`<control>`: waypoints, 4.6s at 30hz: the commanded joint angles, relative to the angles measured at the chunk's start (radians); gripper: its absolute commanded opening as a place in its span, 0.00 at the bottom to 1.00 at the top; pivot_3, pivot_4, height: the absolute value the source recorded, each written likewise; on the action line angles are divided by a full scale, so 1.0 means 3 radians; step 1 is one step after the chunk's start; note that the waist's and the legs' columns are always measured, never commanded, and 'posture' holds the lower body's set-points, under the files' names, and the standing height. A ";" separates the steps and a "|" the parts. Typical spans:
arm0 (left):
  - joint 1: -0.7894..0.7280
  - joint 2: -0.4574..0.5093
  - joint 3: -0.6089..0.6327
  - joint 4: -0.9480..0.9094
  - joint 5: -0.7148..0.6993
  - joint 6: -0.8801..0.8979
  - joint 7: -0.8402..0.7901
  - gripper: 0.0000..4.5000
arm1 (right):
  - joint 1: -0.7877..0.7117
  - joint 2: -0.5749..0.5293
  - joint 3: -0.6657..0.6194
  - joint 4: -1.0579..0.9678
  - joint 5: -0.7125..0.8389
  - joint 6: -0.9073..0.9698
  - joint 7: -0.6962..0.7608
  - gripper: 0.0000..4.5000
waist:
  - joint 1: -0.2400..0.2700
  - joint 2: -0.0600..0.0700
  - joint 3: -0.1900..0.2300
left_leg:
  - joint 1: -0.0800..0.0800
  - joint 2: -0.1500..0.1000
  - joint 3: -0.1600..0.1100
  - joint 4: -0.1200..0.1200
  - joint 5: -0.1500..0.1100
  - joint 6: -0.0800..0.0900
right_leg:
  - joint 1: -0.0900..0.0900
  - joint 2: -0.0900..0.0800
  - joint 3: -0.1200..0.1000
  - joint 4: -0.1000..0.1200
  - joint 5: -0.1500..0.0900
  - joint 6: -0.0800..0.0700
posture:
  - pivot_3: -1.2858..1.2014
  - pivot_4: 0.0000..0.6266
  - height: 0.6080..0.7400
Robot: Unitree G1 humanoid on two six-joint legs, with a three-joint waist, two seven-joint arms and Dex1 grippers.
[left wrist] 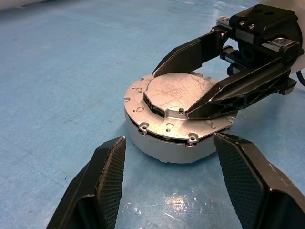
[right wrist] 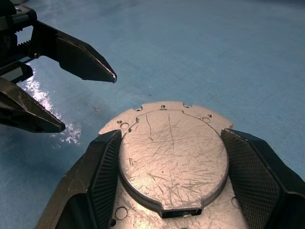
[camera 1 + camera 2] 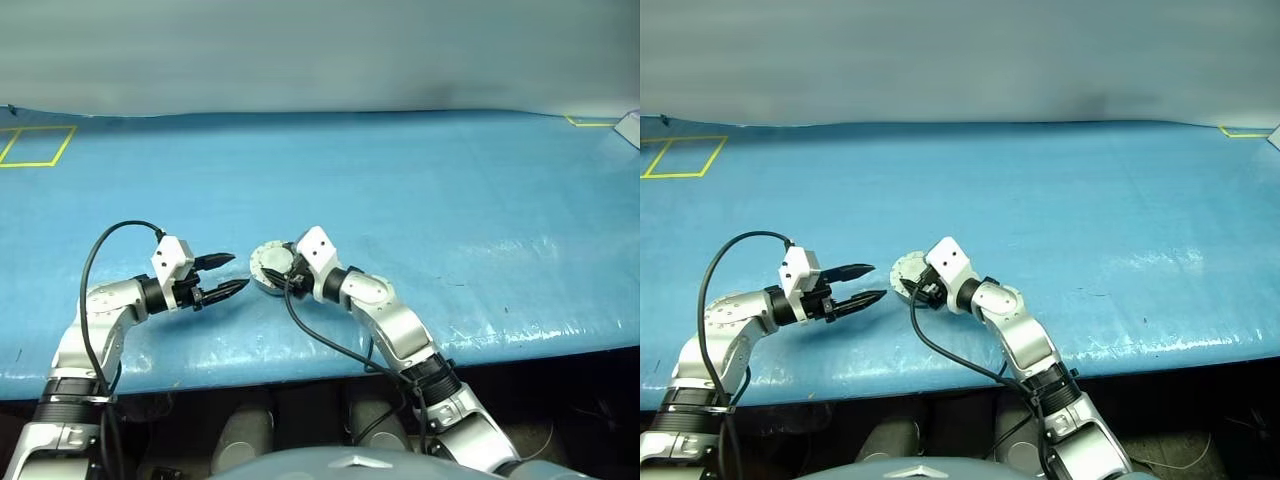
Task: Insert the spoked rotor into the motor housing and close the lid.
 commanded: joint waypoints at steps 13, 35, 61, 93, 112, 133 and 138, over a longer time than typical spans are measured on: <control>-0.0017 -0.0005 0.0106 -0.0038 -0.0067 -0.0009 0.0050 0.71 | -0.0015 -0.0109 0.0243 0.0116 -0.0398 -0.0031 -0.0141 0.67 | -0.0002 0.0000 0.0000 | 0.0001 0.0000 0.0000 0.0000 0.0000 0.0000 | 0.0000 0.0000 0.0000 0.0001 0.0000 0.0000 | 0.52 0.24 1.00; -0.0307 -0.0349 -0.0063 0.0117 -0.0121 0.0490 0.0316 0.01 | -0.0031 -0.0117 0.0190 0.0219 -0.0407 -0.0050 -0.0195 0.67 | 0.0000 -0.0001 -0.0001 | 0.0008 0.0012 0.0010 0.0005 0.0001 -0.0001 | 0.0006 0.0005 -0.0004 0.0001 0.0000 0.0000 | 0.52 0.24 1.00; -0.0177 -0.0389 -0.0157 0.0051 -0.0073 0.0781 0.0414 0.01 | -0.0020 -0.0121 0.0160 0.0187 -0.0379 -0.0060 -0.0243 0.67 | 0.0025 0.0006 -0.0020 | 0.0009 0.0025 0.0016 0.0005 0.0000 -0.0001 | 0.0009 0.0003 -0.0004 0.0000 -0.0001 -0.0001 | 0.52 0.24 1.00; -0.0117 -0.0399 -0.0230 0.0085 -0.0007 0.0645 0.0477 0.00 | 0.0297 0.0054 -0.1060 -0.0572 0.1227 0.1076 -0.0213 0.99 | 0.0081 0.0007 -0.0018 | -0.0005 0.0026 0.0017 -0.0001 -0.0011 0.0000 | 0.0001 0.0000 -0.0007 -0.0017 -0.0002 -0.0003 | 0.52 0.24 1.00; -0.0097 -0.0382 -0.0200 0.0075 0.0010 0.0568 0.0528 0.00 | 0.0409 0.0498 -0.1535 -0.0390 0.2089 0.1913 -0.0588 0.99 | 0.0076 0.0009 -0.0017 | -0.0006 0.0026 0.0020 -0.0002 -0.0015 0.0002 | 0.0002 0.0002 -0.0008 -0.0024 -0.0003 -0.0004 | 0.52 0.24 1.00; -0.0063 -0.0365 -0.0171 0.0028 0.0006 0.0534 0.0591 0.00 | 0.0371 0.0628 -0.1464 0.0020 0.2671 0.1893 -0.0685 0.86 | 0.0056 0.0010 -0.0018 | -0.0005 0.0027 0.0022 -0.0003 -0.0019 0.0003 | 0.0004 0.0007 -0.0010 -0.0029 -0.0003 -0.0004 | 0.52 0.24 1.00; -0.0058 -0.0368 -0.0172 0.0018 0.0006 0.0533 0.0607 0.00 | 0.0361 0.0623 -0.1472 0.0064 0.2745 0.1888 -0.0703 0.50 | 0.0052 0.0012 -0.0018 | -0.0005 0.0027 0.0023 -0.0003 -0.0020 0.0003 | 0.0003 0.0007 -0.0010 -0.0030 -0.0003 -0.0004 | 0.52 0.24 1.00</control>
